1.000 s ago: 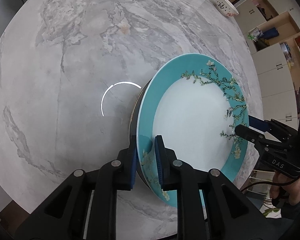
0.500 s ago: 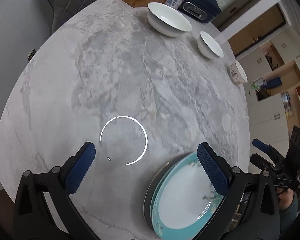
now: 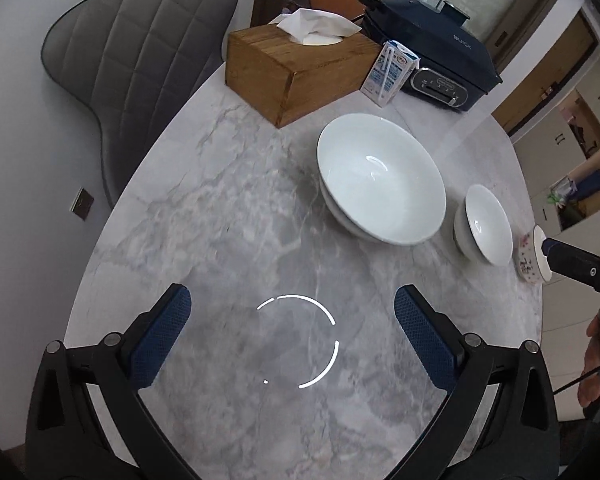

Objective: Organize plates and bowls
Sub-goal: 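Reach the left tool to the large white bowl and close on its rim, then lift the large white bowl with the left tool and carry it to the plates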

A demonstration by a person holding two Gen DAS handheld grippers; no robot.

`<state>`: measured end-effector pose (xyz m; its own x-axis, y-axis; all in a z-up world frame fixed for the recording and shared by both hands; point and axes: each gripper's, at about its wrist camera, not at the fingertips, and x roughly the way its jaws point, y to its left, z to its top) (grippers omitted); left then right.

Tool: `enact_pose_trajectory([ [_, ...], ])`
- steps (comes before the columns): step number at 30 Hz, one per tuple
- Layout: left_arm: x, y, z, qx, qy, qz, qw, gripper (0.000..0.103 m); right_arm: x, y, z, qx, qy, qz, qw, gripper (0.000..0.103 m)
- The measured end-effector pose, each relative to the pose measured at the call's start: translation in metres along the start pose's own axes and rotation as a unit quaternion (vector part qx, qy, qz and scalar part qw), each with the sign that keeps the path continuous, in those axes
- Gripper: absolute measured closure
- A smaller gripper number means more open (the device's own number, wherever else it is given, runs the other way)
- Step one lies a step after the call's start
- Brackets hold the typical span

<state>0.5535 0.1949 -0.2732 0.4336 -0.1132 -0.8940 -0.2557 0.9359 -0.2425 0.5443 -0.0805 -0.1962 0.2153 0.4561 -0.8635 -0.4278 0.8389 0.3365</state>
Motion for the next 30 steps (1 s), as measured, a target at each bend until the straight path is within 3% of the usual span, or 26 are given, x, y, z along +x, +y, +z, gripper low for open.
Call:
enact_pose_trajectory([
  [3, 0.035, -0.003, 0.037, 0.001, 0.009, 0.008, 0.9999, 0.0, 0.028, -0.002, 0.04, -0.002, 0.002, -0.013, 1.0, 0.0],
  [8, 0.08, 0.0, 0.068, -0.001, 0.02, 0.002, 0.9998, 0.0, 0.08, -0.014, 0.086, 0.0, 0.026, -0.047, 0.999, 0.006],
  [16, 0.128, 0.008, 0.08, -0.011, 0.045, -0.013, 0.9988, 0.004, 0.142, -0.032, 0.1, 0.007, 0.079, -0.064, 0.995, 0.026],
  [18, 0.134, 0.008, 0.082, -0.01, 0.047, -0.012, 0.9988, 0.017, 0.15, -0.03, 0.099, 0.001, 0.087, -0.069, 0.994, 0.032],
  [20, 0.142, 0.006, 0.084, -0.008, 0.053, -0.016, 0.9984, 0.047, 0.156, -0.031, 0.098, 0.001, 0.092, -0.069, 0.993, 0.037],
  [24, 0.149, -0.005, 0.085, 0.005, 0.058, -0.025, 0.998, 0.065, 0.163, -0.033, 0.092, -0.001, 0.103, -0.081, 0.991, 0.062],
  [25, 0.15, -0.01, 0.085, 0.013, 0.058, -0.027, 0.9979, 0.071, 0.162, -0.033, 0.091, -0.001, 0.103, -0.081, 0.991, 0.073],
  [27, 0.152, -0.018, 0.086, 0.025, 0.059, -0.021, 0.9977, 0.076, 0.161, -0.032, 0.089, -0.003, 0.103, -0.079, 0.992, 0.085],
  [30, 0.155, -0.029, 0.086, 0.029, 0.067, -0.03, 0.9969, 0.089, 0.16, -0.029, 0.086, -0.016, 0.103, -0.091, 0.99, 0.09],
])
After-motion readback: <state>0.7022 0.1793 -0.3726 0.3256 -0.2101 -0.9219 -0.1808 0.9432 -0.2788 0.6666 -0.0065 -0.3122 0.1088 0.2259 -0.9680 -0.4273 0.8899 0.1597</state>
